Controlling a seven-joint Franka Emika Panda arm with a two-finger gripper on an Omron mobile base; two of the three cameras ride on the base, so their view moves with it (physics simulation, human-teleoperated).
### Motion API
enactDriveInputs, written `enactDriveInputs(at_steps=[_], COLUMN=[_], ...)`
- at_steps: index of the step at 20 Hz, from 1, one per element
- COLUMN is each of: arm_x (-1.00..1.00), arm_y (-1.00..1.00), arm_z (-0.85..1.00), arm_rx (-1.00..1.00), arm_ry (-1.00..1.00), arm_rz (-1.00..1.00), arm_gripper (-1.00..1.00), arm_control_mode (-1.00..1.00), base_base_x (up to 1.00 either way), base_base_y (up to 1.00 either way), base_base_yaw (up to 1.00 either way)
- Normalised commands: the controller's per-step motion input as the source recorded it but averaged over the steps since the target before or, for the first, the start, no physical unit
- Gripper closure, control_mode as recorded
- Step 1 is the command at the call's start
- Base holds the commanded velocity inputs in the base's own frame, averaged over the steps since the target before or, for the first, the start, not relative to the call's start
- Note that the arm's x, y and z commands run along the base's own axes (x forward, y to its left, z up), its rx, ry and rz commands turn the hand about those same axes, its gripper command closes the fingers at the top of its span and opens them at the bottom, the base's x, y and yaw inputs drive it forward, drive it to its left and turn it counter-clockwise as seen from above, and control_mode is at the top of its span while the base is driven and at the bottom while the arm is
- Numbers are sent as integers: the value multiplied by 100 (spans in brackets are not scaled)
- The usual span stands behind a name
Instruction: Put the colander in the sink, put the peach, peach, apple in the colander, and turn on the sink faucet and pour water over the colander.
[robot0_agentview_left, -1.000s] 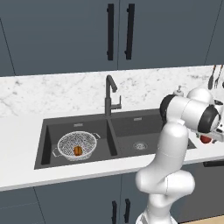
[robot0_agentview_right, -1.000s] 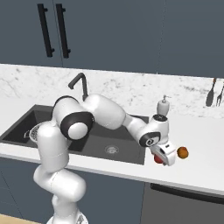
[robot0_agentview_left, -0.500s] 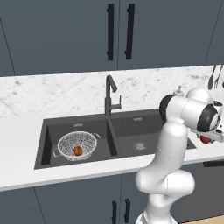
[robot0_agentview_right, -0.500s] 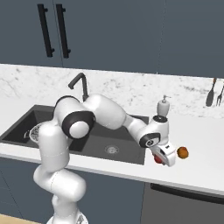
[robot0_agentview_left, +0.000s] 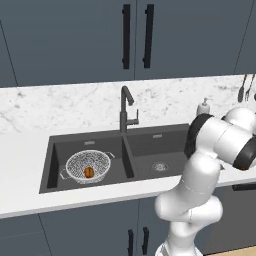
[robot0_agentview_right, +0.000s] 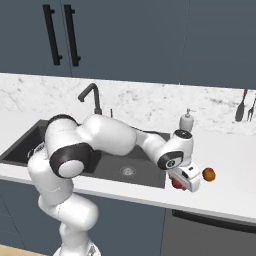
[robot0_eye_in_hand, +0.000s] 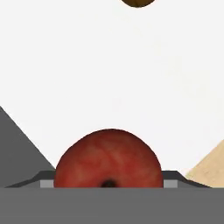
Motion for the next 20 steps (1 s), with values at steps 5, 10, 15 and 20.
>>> enactDriveInputs(at_steps=[5,10,15,20], arm_x=[-35,-16,-5,-1], arm_y=[79,91,96,100], arm_z=[51,55,49,40], arm_rx=[-17,-24,-20,-10], arm_ry=[0,0,0,0], arm_rz=[47,56,51,36], arm_gripper=[100,100,100,100], arm_control_mode=[-100,-100,-100,-100], base_base_x=[0,0,0,0], base_base_y=[0,0,0,0], base_base_yaw=[0,0,0,0])
